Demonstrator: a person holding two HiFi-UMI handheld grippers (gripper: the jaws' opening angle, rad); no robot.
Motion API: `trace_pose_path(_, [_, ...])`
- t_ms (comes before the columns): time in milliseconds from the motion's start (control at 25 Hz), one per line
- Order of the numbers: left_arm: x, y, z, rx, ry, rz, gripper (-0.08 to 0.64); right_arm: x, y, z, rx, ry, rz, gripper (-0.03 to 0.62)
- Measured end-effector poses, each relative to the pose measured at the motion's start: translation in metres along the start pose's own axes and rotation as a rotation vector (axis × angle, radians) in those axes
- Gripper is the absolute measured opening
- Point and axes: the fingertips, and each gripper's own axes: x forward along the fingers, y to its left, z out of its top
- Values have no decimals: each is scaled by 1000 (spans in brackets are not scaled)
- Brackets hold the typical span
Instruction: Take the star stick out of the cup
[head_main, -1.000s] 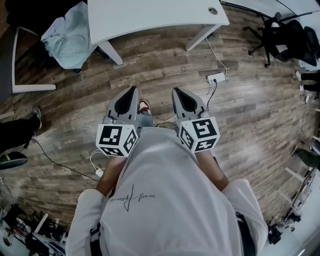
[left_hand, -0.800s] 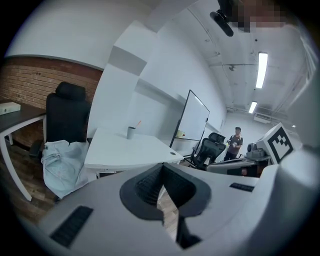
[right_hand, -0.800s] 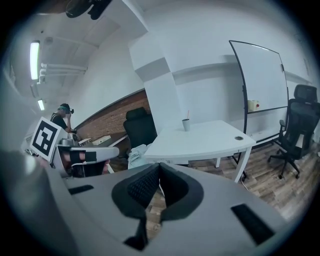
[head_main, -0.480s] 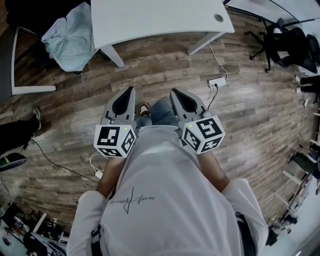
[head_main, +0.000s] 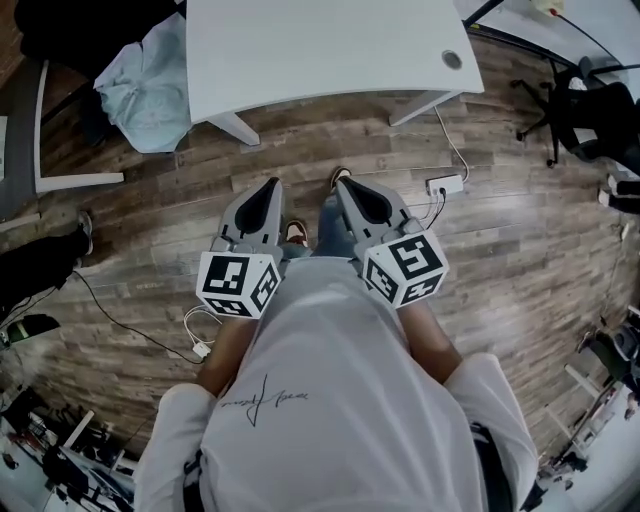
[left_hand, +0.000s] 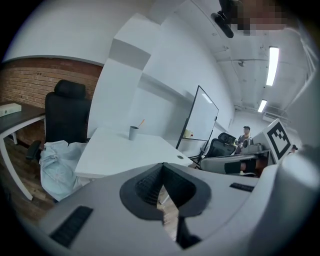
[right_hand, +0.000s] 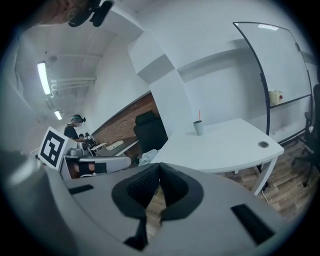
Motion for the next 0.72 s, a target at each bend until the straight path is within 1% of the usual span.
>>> trace_pose_path(80, [23,-4,12,12,1,3,5,7,-20,14,-26,-2,5,9])
trace_pose_path(200, [56,-14,29,88,7,17,5,16,-56,31,-40,-10,13,8])
trace_pose_path(280, [77,-20,40,120,9,22,5,21,-81,42,-37,-20,19,9])
trace_pose_path(480, [122,-29,61,129,13,46,3,32,-131,66,-31,-41,39,9])
trace_pose_path(720, [151,-41,75,131,13,76,5,37,-156,77,8,-53,100,9])
